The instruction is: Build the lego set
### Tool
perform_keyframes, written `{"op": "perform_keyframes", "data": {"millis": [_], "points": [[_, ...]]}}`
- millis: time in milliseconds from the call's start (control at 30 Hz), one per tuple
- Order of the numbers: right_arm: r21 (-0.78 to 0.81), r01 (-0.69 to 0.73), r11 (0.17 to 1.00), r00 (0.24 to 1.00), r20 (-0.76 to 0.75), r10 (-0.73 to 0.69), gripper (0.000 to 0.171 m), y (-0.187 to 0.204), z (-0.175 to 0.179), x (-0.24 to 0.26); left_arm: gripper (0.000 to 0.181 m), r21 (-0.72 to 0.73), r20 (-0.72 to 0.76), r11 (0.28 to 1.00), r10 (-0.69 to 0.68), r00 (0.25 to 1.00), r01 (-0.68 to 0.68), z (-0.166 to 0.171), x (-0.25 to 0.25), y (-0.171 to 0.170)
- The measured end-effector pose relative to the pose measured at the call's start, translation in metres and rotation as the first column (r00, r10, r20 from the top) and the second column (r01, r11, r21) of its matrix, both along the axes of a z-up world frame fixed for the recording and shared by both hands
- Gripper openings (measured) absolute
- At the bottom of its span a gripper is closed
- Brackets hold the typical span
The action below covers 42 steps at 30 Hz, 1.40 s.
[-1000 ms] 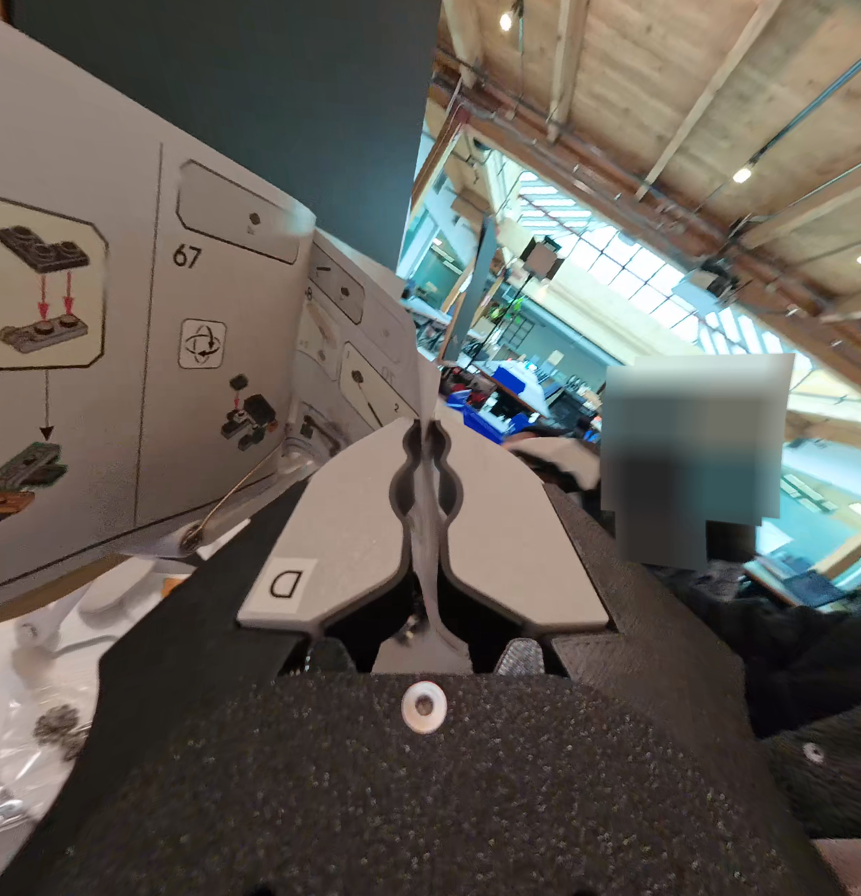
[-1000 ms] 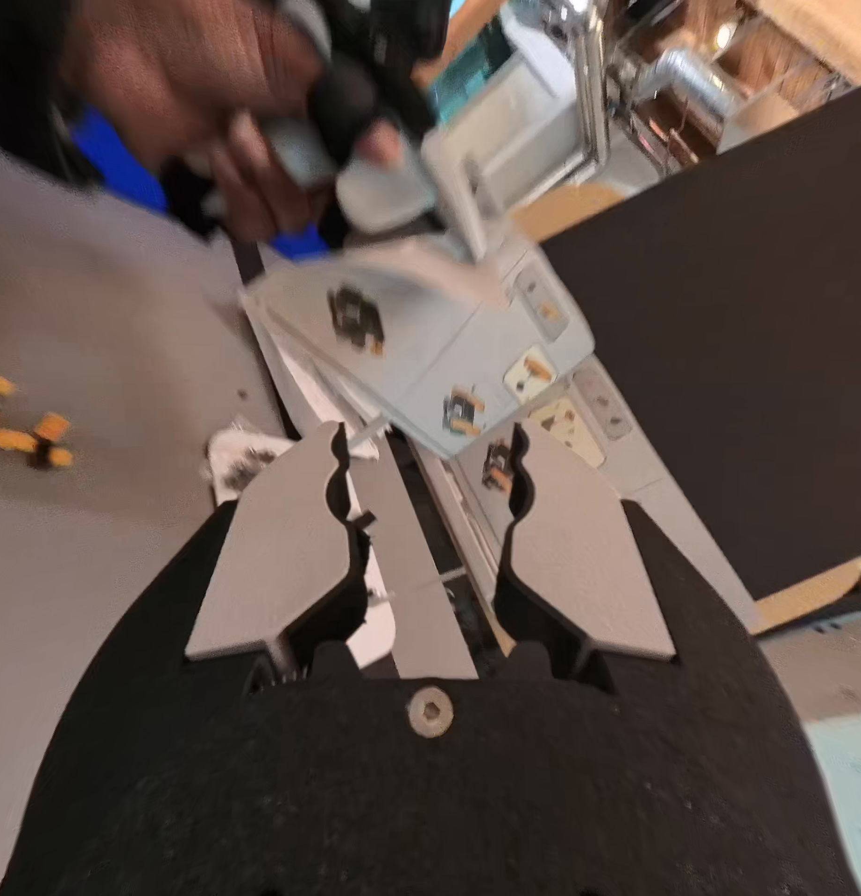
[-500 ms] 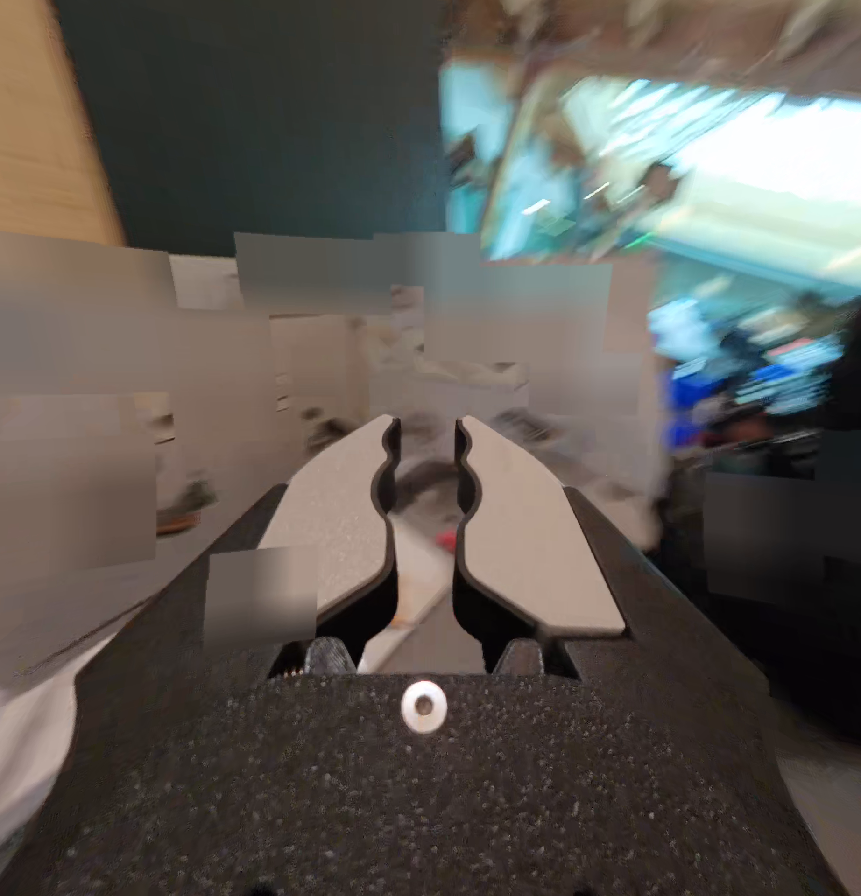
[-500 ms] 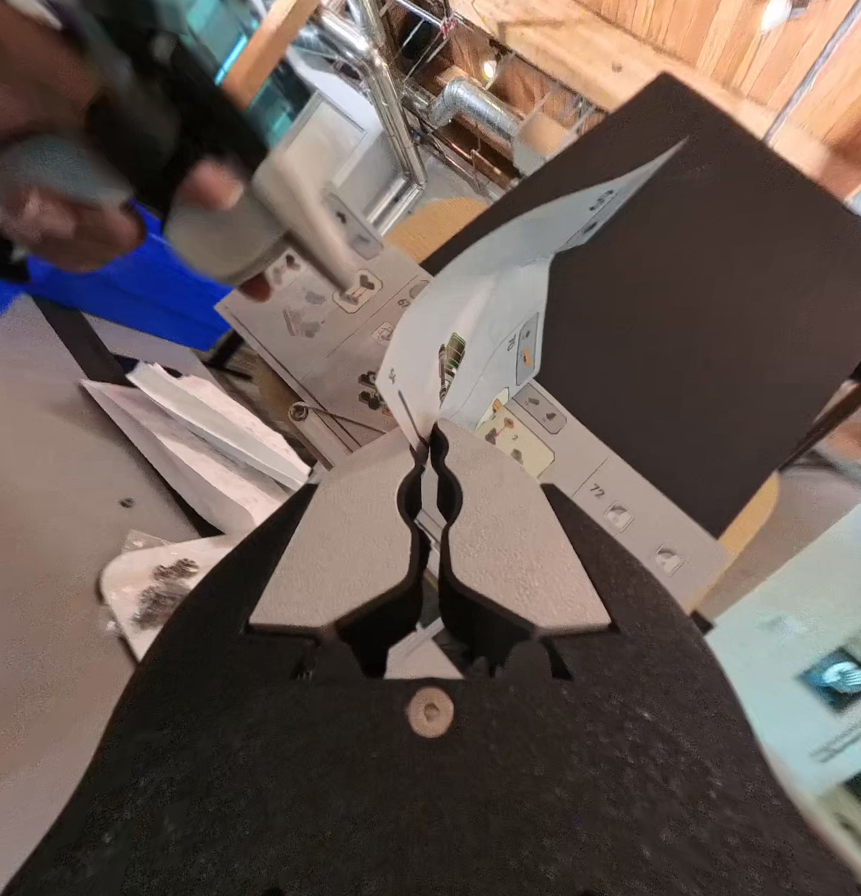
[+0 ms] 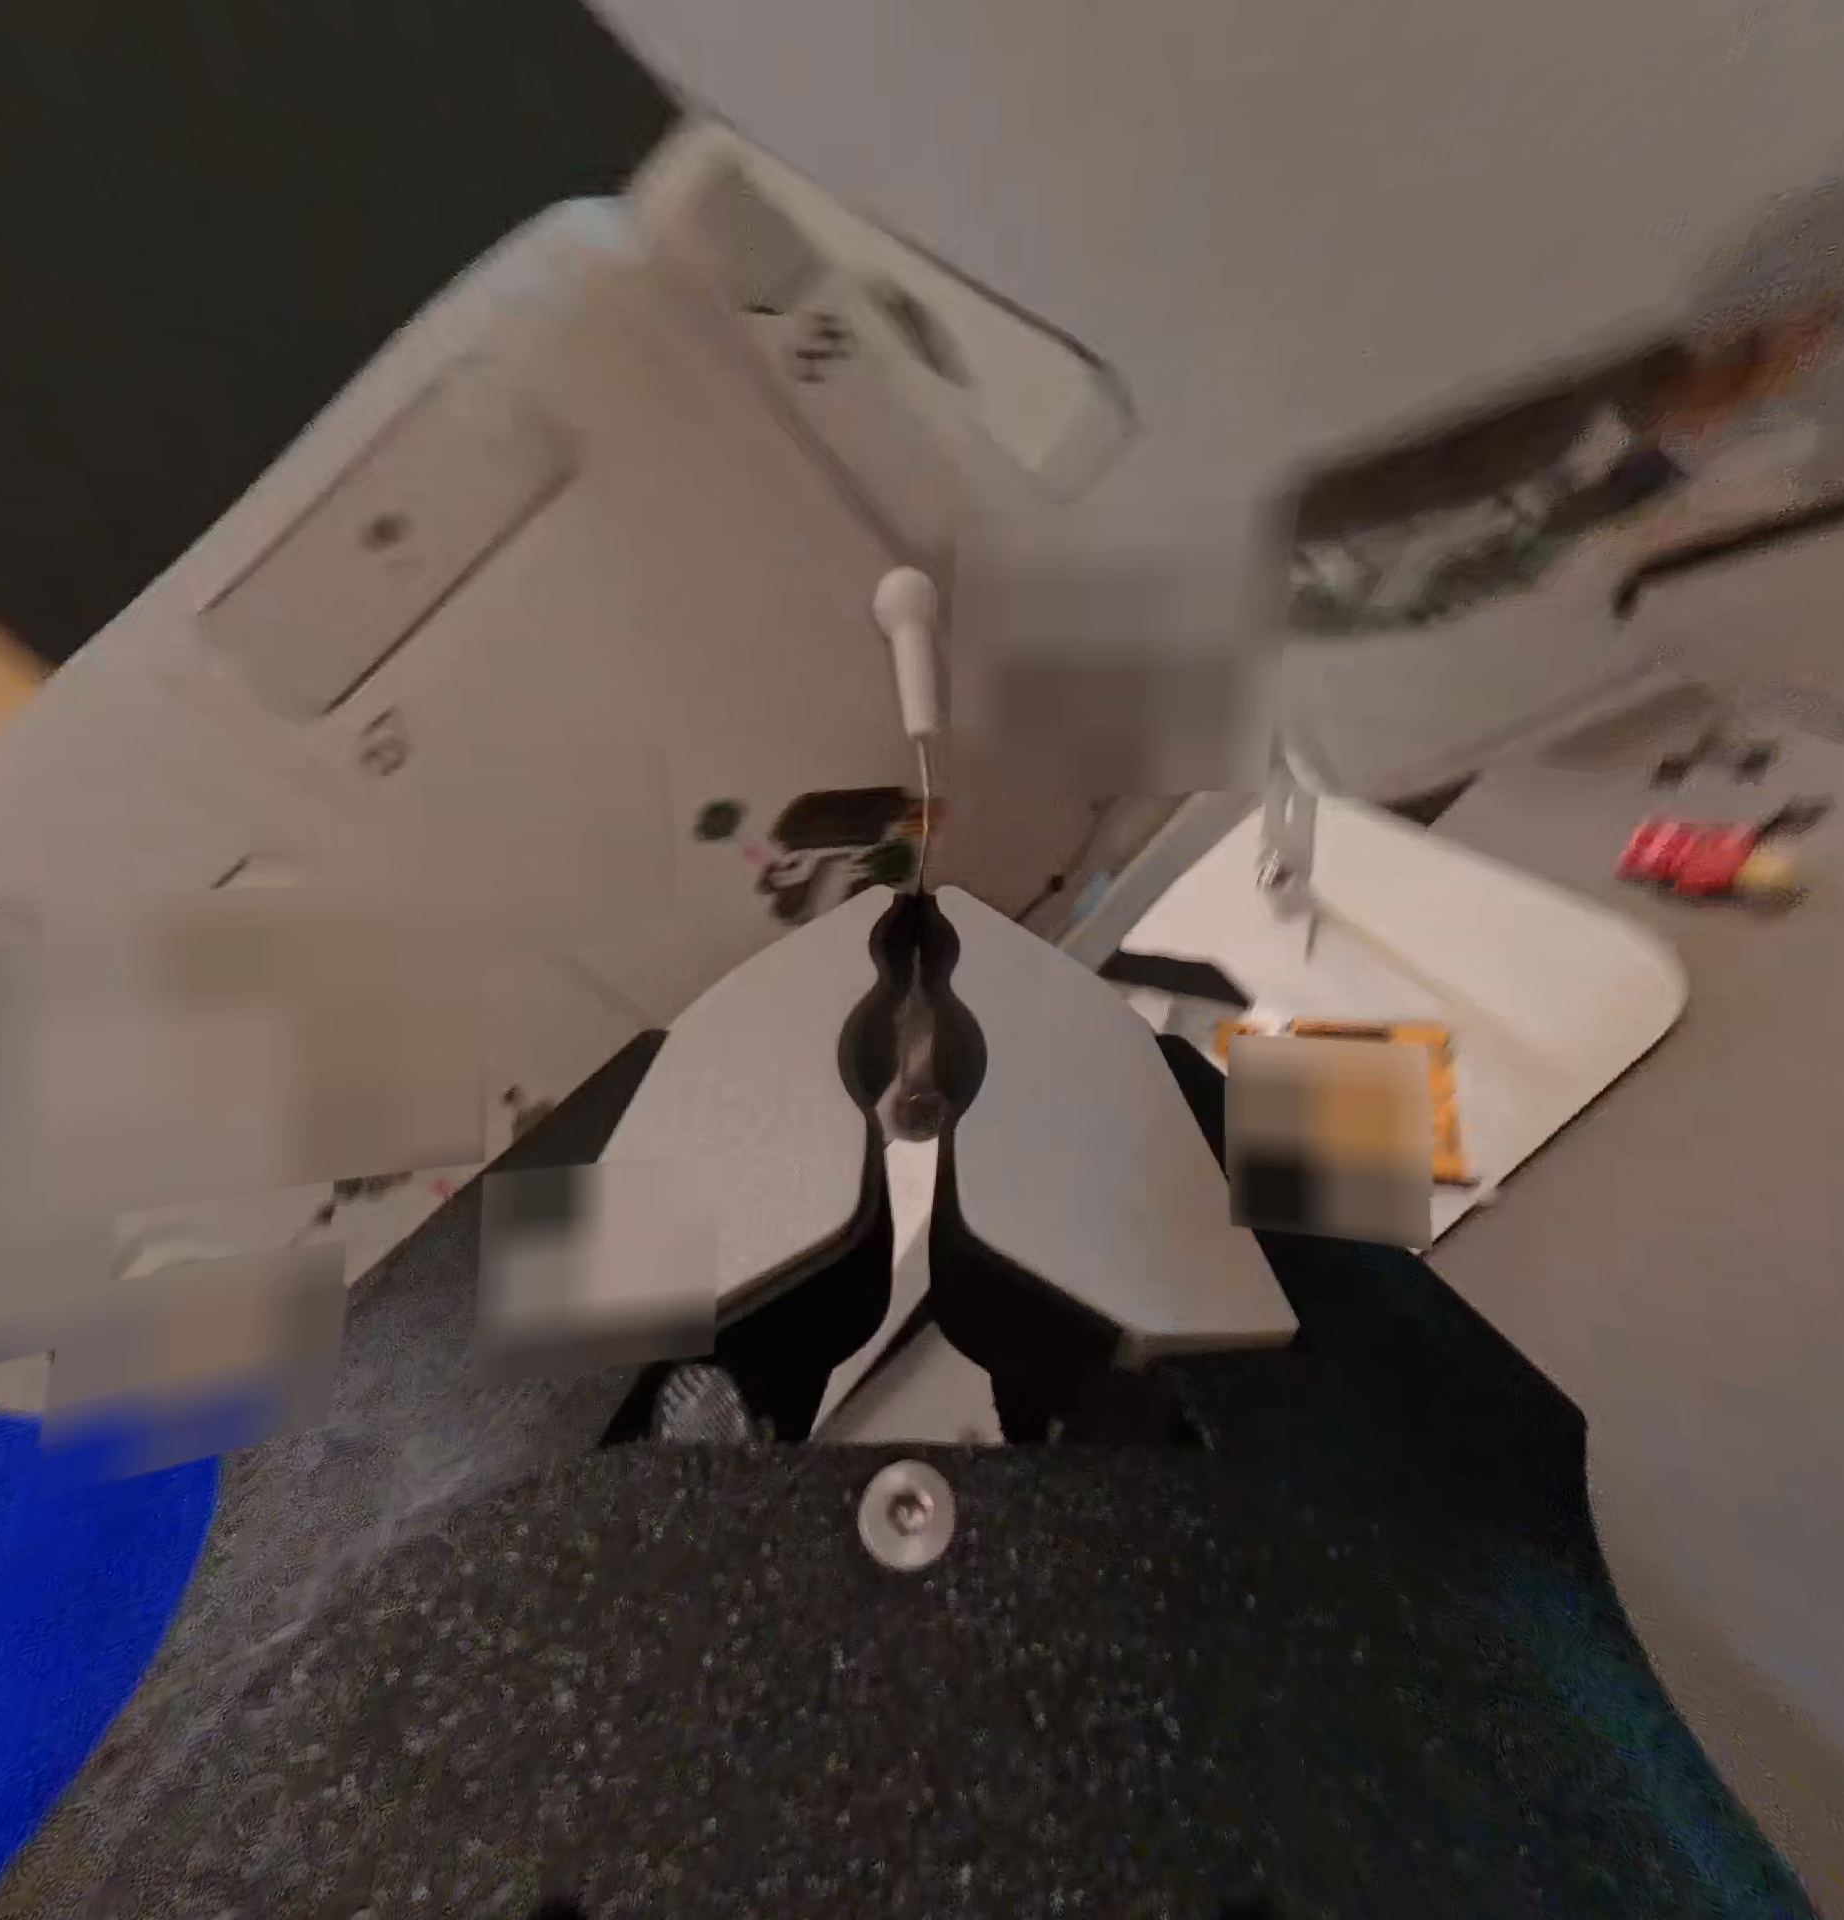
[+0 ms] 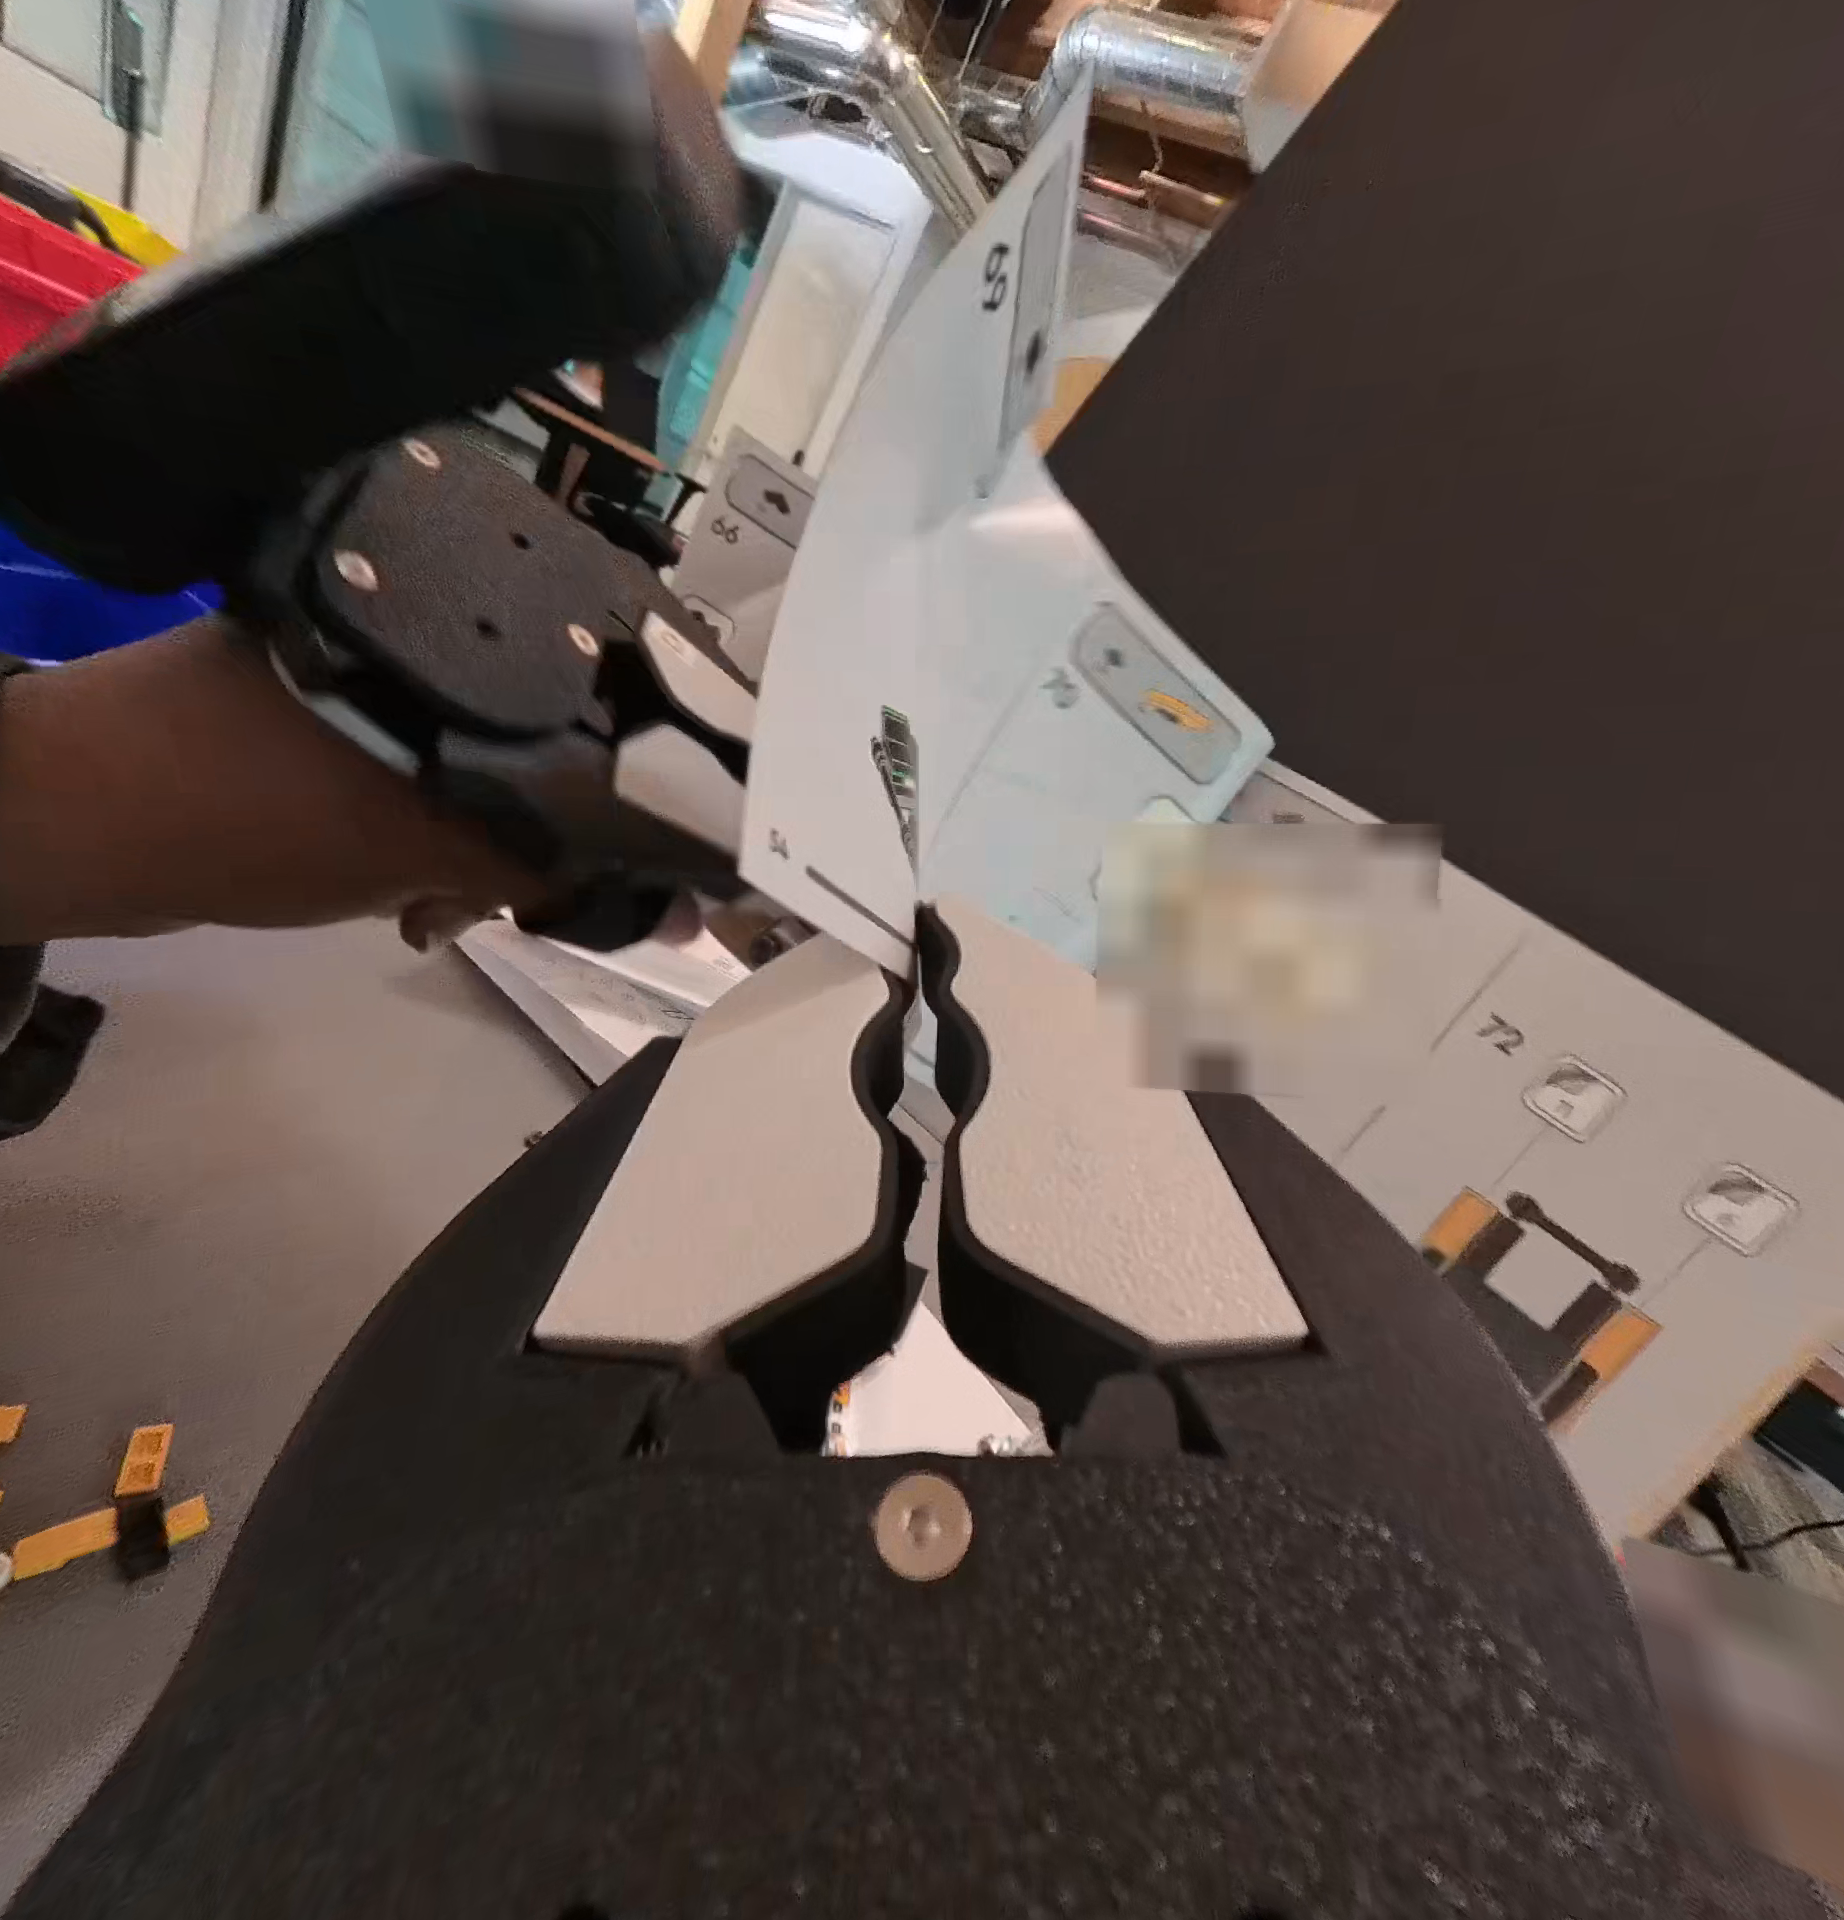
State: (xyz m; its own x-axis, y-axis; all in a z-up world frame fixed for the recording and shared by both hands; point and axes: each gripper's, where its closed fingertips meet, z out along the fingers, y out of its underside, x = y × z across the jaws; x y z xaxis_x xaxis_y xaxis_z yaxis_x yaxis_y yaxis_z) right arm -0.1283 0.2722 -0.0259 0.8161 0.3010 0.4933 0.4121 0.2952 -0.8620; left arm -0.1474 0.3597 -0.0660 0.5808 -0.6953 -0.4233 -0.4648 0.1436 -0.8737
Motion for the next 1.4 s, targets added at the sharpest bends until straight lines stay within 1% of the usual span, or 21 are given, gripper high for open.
{"op": "perform_keyframes", "data": {"millis": [33, 100, 167, 200, 267, 300, 400, 567, 667, 700, 733, 800, 867, 900, 967, 1000, 1100, 1167, 1233, 1333, 1400], "points": [[-0.003, -0.005, 1.000, 1.000, 0.011, 0.005, 0.000, 0.002, 0.001, -0.004, 0.001, -0.074, 0.123, 0.997, -0.002, 0.992, 0.011, 0.004, -0.010, 0.003], [-0.023, -0.009, 1.000, 0.999, 0.045, 0.010, 0.000, 0.008, 0.000, -0.015, 0.001, -0.269, 0.429, 0.955, 0.002, 0.903, 0.126, 0.002, -0.029, 0.007], [-0.038, -0.017, 0.999, 0.995, 0.094, 0.020, 0.000, 0.016, 0.000, -0.032, 0.001, -0.403, 0.725, 0.847, 0.066, 0.685, 0.346, -0.009, -0.045, 0.007], [-0.051, -0.007, 0.999, 0.991, 0.130, 0.014, 0.000, 0.022, -0.002, -0.040, 0.001, -0.415, 0.821, 0.790, 0.112, 0.559, 0.451, -0.017, -0.050, 0.005], [-0.064, 0.029, 0.997, 0.973, 0.228, -0.014, 0.000, 0.037, -0.009, -0.058, 0.002, -0.376, 0.917, 0.713, 0.194, 0.349, 0.592, -0.030, -0.054, 0.000], [-0.063, 0.061, 0.996, 0.957, 0.288, -0.040, 0.000, 0.046, -0.015, -0.065, 0.001, -0.350, 0.936, 0.690, 0.225, 0.272, 0.634, -0.034, -0.054, -0.001], [-0.057, 0.146, 0.988, 0.888, 0.447, -0.106, 0.001, 0.071, -0.035, -0.081, 0.002, -0.301, 0.948, 0.653, 0.282, 0.146, 0.695, -0.037, -0.054, 0.001], [-0.104, 0.145, 0.984, 0.818, 0.573, -0.060, 0.016, 0.090, -0.064, -0.104, 0.002, -0.259, 0.945, 0.619, 0.320, 0.064, 0.741, -0.044, -0.052, 0.000], [-0.165, -0.025, 0.986, 0.825, 0.554, 0.114, 0.030, 0.067, -0.062, -0.123, 0.002, -0.251, 0.946, 0.608, 0.320, 0.057, 0.753, -0.044, -0.052, -0.001], [-0.222, -0.117, 0.968, 0.832, 0.510, 0.218, 0.035, 0.053, -0.059, -0.131, 0.002, -0.251, 0.947, 0.612, 0.316, 0.059, 0.750, -0.043, -0.052, 0.000], [-0.258, -0.221, 0.941, 0.838, 0.443, 0.318, 0.039, 0.035, -0.047, -0.136, 0.002, -0.250, 0.947, 0.611, 0.316, 0.057, 0.751, -0.041, -0.052, 0.000], [-0.157, -0.346, 0.925, 0.893, 0.249, 0.376, 0.031, 0.009, 0.010, -0.121, 0.001, -0.254, 0.946, 0.608, 0.317, 0.063, 0.752, -0.041, -0.053, -0.001], [-0.052, -0.305, 0.951, 0.950, 0.057, 0.308, 0.022, 0.007, 0.066, -0.072, 0.001, -0.257, 0.946, 0.609, 0.316, 0.068, 0.751, -0.040, -0.053, 0.000], [-0.039, -0.230, 0.972, 0.972, 0.035, 0.232, 0.020, 0.015, 0.077, -0.041, 0.001, -0.257, 0.946, 0.608, 0.318, 0.066, 0.752, -0.040, -0.053, 0.000], [-0.044, -0.036, 0.998, 0.985, 0.170, 0.043, 0.015, 0.043, 0.067, 0.016, 0.001, -0.258, 0.944, 0.607, 0.323, 0.063, 0.752, -0.041, -0.053, 0.000], [-0.055, 0.038, 0.998, 0.959, 0.283, -0.021, 0.012, 0.058, 0.051, 0.037, 0.001, -0.259, 0.944, 0.609, 0.323, 0.064, 0.750, -0.041, -0.053, 0.001], [-0.018, 0.059, 0.998, 0.802, 0.597, -0.036, 0.006, 0.075, 0.010, 0.042, 0.001, -0.266, 0.942, 0.613, 0.328, 0.067, 0.744, -0.042, -0.053, 0.001], [0.001, 0.046, 0.999, 0.690, 0.723, -0.032, 0.016, 0.081, -0.004, 0.028, 0.002, -0.268, 0.943, 0.616, 0.326, 0.071, 0.741, -0.042, -0.052, 0.001], [-0.012, 0.045, 0.999, 0.644, 0.765, -0.019, 0.029, 0.087, -0.011, 0.017, 0.002, -0.269, 0.943, 0.620, 0.323, 0.072, 0.737, -0.041, -0.053, 0.000], [0.017, 0.031, 0.999, 0.607, 0.794, -0.032, 0.033, 0.092, -0.014, 0.008, 0.001, -0.275, 0.943, 0.627, 0.324, 0.078, 0.729, -0.041, -0.053, -0.001], [0.020, 0.043, 0.999, 0.619, 0.784, -0.042, 0.032, 0.095, -0.016, 0.005, 0.001, -0.274, 0.941, 0.636, 0.331, 0.066, 0.722, -0.039, -0.053, -0.002]]}}
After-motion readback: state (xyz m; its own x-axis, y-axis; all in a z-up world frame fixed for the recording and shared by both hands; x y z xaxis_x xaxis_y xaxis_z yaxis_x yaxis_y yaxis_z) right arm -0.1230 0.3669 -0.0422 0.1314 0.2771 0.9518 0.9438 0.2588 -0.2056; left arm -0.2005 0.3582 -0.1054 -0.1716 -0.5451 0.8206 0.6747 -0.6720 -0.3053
